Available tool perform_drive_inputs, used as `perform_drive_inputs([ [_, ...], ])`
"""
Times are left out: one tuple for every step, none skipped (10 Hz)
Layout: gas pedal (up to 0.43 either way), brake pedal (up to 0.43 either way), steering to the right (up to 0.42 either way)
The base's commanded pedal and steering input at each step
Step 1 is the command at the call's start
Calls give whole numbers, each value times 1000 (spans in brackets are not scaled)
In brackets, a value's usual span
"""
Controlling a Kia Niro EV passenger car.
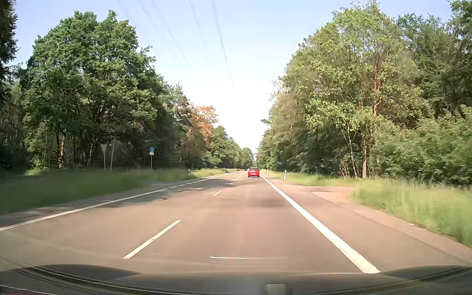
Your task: Follow the waypoints while adhering to traffic rules and regulations
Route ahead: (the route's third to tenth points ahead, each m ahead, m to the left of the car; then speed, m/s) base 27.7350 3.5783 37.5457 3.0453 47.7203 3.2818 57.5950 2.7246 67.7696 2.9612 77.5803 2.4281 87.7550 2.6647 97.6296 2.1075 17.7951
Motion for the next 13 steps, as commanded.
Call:
perform_drive_inputs([
  [87,30,1],
  [87,30,1],
  [87,30,2],
  [87,30,1],
  [87,30,1],
  [87,30,2],
  [87,30,2],
  [87,30,2],
  [87,30,2],
  [87,30,1],
  [87,30,1],
  [79,30,1],
  [79,30,2],
])
